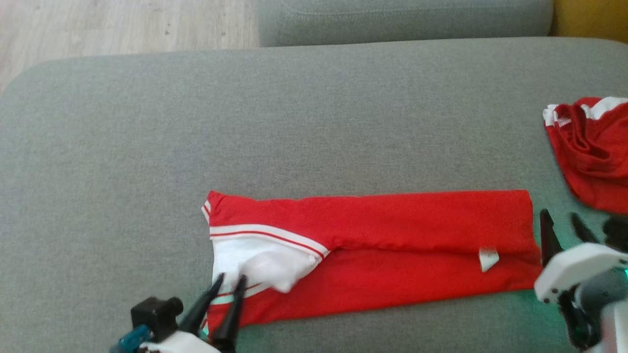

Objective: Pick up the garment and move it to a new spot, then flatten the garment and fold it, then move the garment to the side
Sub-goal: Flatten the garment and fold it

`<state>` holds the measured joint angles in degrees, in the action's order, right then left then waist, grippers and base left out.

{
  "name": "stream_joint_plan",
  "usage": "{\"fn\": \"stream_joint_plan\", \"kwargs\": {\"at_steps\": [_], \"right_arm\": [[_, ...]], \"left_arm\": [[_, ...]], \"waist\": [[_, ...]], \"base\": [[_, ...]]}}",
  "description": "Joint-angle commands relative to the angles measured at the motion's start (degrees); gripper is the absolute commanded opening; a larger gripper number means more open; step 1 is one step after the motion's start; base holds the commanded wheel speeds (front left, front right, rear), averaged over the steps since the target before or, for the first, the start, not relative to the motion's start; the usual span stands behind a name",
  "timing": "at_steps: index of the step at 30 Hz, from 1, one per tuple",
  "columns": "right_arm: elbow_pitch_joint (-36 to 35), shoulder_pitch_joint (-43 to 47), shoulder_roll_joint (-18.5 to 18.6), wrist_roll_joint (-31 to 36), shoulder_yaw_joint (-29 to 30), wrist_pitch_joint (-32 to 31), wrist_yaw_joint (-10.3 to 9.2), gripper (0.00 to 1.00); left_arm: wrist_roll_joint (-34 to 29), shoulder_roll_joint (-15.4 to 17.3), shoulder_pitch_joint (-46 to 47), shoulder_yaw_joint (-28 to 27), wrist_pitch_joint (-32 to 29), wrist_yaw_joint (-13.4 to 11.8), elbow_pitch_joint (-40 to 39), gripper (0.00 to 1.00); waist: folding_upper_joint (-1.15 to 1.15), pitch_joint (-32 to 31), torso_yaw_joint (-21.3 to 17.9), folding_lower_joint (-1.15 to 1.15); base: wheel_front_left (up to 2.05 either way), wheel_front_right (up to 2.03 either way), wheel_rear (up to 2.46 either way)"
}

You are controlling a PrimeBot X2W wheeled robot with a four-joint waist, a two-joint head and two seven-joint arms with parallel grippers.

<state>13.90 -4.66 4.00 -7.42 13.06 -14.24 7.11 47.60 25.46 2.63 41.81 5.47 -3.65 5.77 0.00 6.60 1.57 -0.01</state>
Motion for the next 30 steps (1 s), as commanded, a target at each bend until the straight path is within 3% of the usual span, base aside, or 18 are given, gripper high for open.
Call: {"fn": "stream_joint_plan", "kwargs": {"at_steps": [1,10,16,25,26,27,29,30], "right_arm": [[-2.7,0.2,0.0,0.8,0.3,1.5,0.37,1.00],[-5.6,3.6,-1.0,2.5,1.6,1.6,0.37,1.00],[-3.1,2.9,-1.1,3.4,-0.3,-0.9,0.37,1.00],[4.8,-1.6,-1.1,4.9,-0.5,-8.3,0.37,1.00],[5.2,-1.8,-0.9,4.3,-0.9,-9.4,0.37,0.91],[5.6,-2.0,-0.8,3.5,-1.2,-10.4,0.37,0.52],[5.6,-2.4,-0.6,1.9,-1.6,-11.6,0.37,0.14],[5.3,-2.7,-0.4,1.4,-1.6,-11.8,0.37,0.00]], "left_arm": [[0.1,0.2,0.7,-2.9,2.1,-1.2,-1.3,1.00],[-1.3,0.3,-1.5,-7.6,6.8,-8.2,-4.1,1.00],[-2.0,0.3,-1.5,-8.6,7.0,-10.9,-5.5,1.00],[-2.7,0.8,-0.7,-9.0,6.2,-12.9,-8.6,1.00],[-2.8,0.8,-0.6,-9.0,6.1,-13.1,-8.8,1.00],[-2.8,0.8,-0.6,-9.0,6.1,-13.2,-9.0,1.00],[-2.9,0.8,-0.6,-9.0,6.1,-13.4,-9.3,1.00],[-2.9,0.8,-0.6,-9.1,6.1,-13.5,-9.4,1.00]], "waist": [[0.00,-0.6,0.3,0.01],[0.00,-1.2,1.5,0.01],[0.00,-0.3,2.4,0.01],[0.00,1.3,4.0,0.01],[0.00,1.4,4.1,0.01],[0.00,1.4,4.2,0.01],[0.00,1.6,4.2,0.01],[0.00,1.6,4.2,0.01]], "base": [[0.00,0.00,0.00],[0.00,0.00,0.00],[0.00,0.00,0.00],[0.00,0.00,0.00],[0.00,0.00,0.00],[0.00,0.00,0.00],[0.00,0.00,0.00],[0.00,0.00,0.00]]}}
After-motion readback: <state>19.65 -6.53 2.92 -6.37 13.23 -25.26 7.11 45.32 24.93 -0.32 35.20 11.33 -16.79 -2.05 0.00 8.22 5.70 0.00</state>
